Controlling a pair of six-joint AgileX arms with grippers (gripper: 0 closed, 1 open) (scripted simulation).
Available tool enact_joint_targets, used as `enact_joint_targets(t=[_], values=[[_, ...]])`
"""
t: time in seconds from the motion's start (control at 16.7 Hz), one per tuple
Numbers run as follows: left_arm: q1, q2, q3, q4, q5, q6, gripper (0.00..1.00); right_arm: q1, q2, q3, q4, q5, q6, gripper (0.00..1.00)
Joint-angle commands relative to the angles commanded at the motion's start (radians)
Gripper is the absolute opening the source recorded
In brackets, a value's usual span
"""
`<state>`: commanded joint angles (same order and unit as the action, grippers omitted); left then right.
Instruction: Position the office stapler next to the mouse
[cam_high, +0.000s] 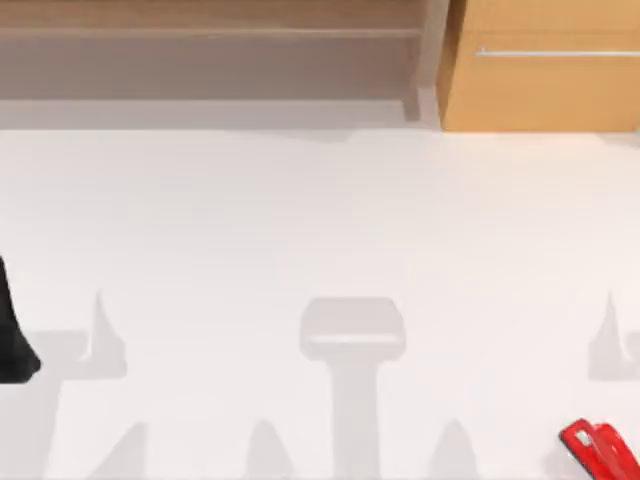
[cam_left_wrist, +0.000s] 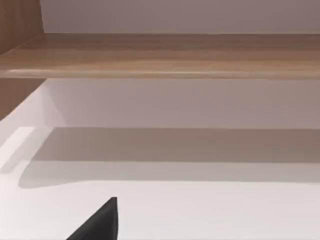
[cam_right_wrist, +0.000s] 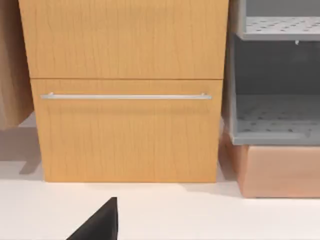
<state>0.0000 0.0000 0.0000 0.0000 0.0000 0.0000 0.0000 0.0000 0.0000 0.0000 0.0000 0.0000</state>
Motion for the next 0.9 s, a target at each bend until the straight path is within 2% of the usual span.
enact_joint_targets(t=[0.24, 0.42, 0.9], values=[[0.000, 0.000, 0.000, 0.000, 0.000, 0.000, 1.00, 0.017, 0.034, 0.026, -0.032, -0.001, -0.002, 1.00], [0.000, 0.000, 0.000, 0.000, 0.000, 0.000, 1.00, 0.071, 0.163, 0.113, -0.140, -0.002, -0.010, 1.00], [0.000, 0.000, 0.000, 0.000, 0.000, 0.000, 1.00, 0.291, 0.844, 0.452, -0.611, -0.001, -0.042, 1.00]])
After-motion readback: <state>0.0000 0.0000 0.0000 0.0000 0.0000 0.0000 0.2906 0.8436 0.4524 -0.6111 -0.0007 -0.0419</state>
